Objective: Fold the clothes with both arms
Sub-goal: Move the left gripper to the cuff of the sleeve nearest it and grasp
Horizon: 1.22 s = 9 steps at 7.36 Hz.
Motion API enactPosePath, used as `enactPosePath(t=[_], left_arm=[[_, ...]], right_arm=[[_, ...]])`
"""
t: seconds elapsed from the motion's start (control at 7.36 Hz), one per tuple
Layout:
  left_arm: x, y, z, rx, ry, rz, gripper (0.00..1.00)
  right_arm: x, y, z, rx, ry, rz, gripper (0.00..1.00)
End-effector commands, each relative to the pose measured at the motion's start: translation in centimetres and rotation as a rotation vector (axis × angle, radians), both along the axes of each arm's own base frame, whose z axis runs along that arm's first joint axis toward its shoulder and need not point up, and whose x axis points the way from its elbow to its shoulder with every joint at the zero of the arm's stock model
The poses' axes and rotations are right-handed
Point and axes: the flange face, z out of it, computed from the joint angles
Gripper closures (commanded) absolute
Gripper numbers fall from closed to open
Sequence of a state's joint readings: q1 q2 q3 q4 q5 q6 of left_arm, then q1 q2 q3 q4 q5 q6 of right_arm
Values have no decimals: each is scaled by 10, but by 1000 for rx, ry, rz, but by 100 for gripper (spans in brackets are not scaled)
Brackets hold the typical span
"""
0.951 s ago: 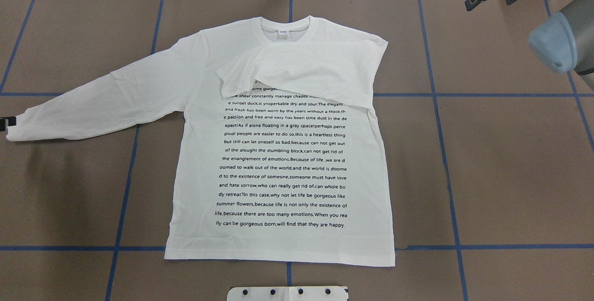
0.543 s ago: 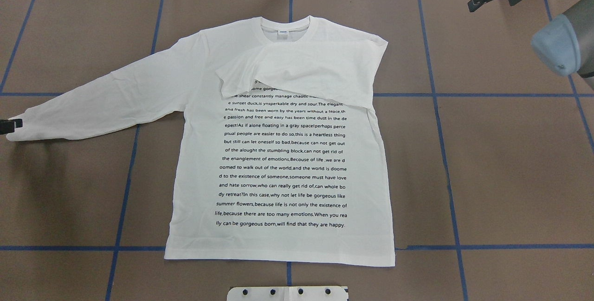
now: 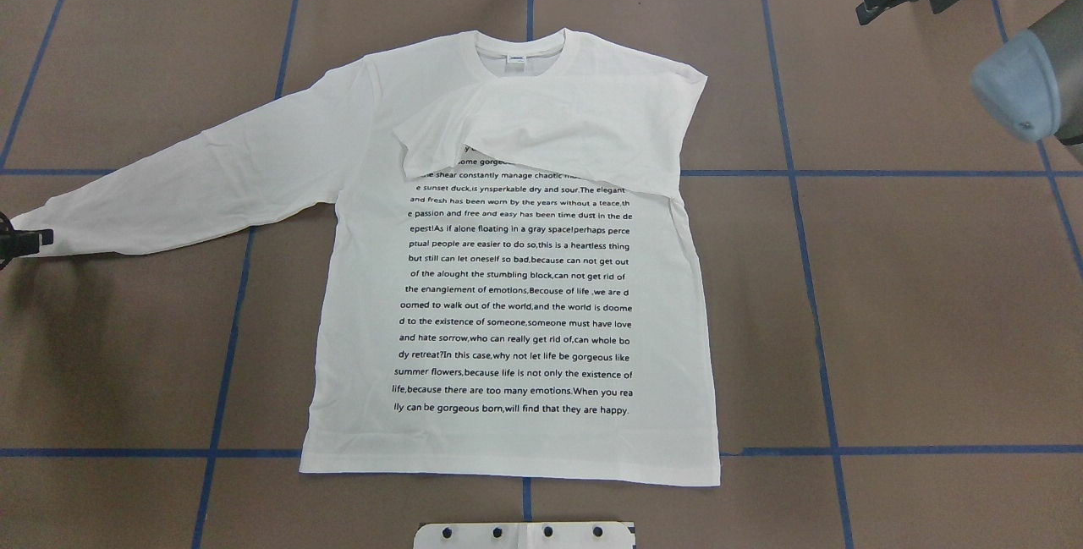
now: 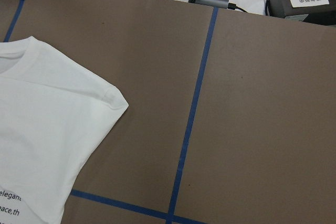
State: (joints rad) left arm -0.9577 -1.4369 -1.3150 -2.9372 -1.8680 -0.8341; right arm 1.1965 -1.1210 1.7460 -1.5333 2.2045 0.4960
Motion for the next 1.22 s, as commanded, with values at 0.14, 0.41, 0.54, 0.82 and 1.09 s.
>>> enactPosePath(t=[0.14,0.41,0.54,0.82,1.09], left_arm=[[6,5,1,3,3,21,23],[6,9,3,9,5,26,30],[6,11,4,6,6,26,53],[5,11,-1,25,12,31,100],[10,11,-15,42,43,70,100]], right_arm=[[1,0,5,-1,10,6,0],[2,2,10,-5,11,6,0],[2,2,9,-3,11,6,0],[2,3,7,1,9,6,0],[3,4,7,0,9,7,0]])
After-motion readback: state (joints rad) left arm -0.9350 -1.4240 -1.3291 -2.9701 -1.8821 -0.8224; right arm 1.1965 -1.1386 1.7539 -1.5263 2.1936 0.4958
